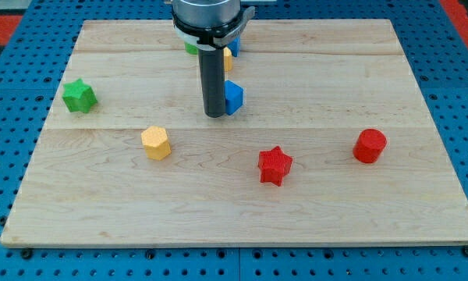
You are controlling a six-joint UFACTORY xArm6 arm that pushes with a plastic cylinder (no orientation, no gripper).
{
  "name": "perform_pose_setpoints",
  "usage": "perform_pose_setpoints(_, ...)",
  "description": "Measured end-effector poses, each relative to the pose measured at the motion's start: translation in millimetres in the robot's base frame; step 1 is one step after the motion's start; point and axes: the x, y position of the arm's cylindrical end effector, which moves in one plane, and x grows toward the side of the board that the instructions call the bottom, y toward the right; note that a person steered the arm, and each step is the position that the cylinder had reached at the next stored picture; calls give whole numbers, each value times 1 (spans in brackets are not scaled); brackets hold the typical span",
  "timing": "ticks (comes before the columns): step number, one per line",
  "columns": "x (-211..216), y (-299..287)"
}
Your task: Push the blue cube into the yellow heart
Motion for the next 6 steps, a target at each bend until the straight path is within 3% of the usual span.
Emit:
perform_pose_setpoints(1,20,46)
perform_pose_setpoints(2,7,53)
perform_pose_setpoints(3,-23,-3)
perform_pose_setpoints(6,-74,-7)
